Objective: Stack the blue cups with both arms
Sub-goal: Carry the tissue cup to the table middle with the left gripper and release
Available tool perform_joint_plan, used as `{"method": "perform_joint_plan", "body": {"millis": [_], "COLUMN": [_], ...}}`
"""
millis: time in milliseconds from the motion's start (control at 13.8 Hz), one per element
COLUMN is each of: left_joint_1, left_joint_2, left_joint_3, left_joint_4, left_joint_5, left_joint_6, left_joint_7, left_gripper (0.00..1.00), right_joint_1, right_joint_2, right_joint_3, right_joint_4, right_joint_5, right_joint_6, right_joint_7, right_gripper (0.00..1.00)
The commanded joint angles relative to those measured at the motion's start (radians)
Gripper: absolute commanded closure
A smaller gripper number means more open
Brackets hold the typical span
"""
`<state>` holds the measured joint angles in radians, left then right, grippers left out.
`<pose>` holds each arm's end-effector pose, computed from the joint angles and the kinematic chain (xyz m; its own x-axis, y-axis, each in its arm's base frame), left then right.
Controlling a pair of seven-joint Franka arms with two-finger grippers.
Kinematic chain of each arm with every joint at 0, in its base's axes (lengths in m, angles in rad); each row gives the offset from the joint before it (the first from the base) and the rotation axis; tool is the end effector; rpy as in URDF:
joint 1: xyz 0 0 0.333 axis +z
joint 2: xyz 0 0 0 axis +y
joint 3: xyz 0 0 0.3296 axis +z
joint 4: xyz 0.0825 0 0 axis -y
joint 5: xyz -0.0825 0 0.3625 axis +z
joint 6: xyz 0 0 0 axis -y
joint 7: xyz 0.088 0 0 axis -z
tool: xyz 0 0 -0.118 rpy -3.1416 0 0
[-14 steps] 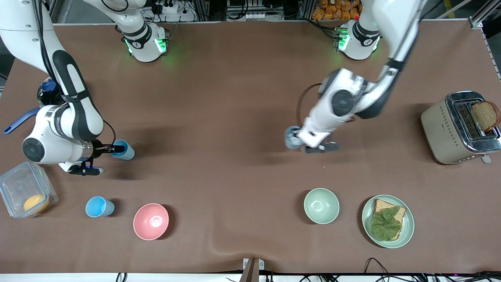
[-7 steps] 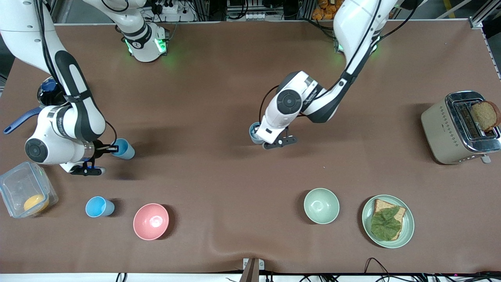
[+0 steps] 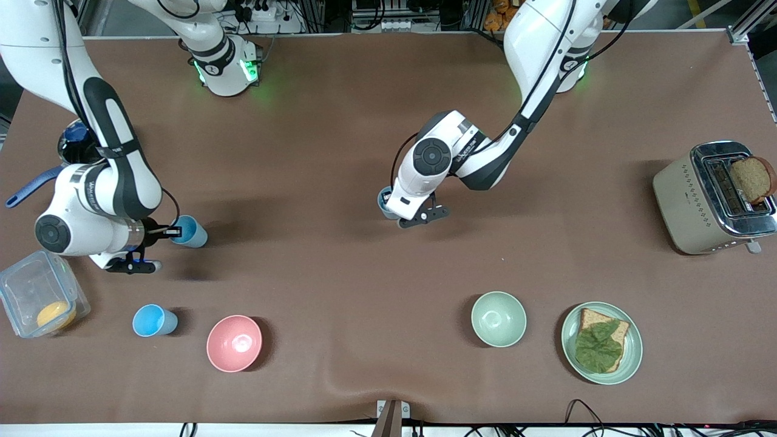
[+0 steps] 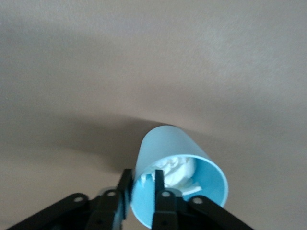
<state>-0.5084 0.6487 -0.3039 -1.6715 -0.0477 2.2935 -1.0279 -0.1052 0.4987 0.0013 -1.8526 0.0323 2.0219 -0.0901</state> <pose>0.4804 -0.4720 0.2556 0.9391 0.2863 -0.1900 0.3089 -0.9455 0.1025 0.5879 -0.0591 0.2465 0.9471 -0.0224 -0.3202 -0.0414 -0.9978 -0.0526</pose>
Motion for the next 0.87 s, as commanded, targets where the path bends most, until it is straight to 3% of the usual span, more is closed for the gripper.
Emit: {"method": "perform_joint_plan", "body": {"millis": [0, 145, 434, 795], "left_joint_1": [0.013, 0.053, 0.190, 0.447], "left_joint_2": [-0.078, -0.170, -0.372, -0.553], "left_joint_3": [0.008, 0.008, 0.008, 0.008], "left_joint_4": [0.007, 0.007, 0.007, 0.009], "left_joint_5": [-0.004, -0.003, -0.003, 0.006], "left_joint_6": [-0.054, -0.150, -0.362, -0.503], "left_joint_7": [-0.026, -0.020, 0.047, 0.368], "left_gripper": [0.00, 0.00, 0.00, 0.00], "right_joint_1": [0.042, 0.061, 0.172, 0.347], "right_joint_2": [-0.035, -0.037, -0.046, -0.035], "right_joint_3": [0.002, 0.005, 0.006, 0.005], "right_joint_4": [0.088, 0.133, 0.136, 0.185], "right_joint_5": [-0.015, 0.001, 0.104, 0.271], "right_joint_6": [-0.161, -0.239, -0.250, -0.233], "right_joint_7": [0.012, 0.015, 0.168, 0.422], "right_gripper": [1.00, 1.00, 1.00, 1.00]}}
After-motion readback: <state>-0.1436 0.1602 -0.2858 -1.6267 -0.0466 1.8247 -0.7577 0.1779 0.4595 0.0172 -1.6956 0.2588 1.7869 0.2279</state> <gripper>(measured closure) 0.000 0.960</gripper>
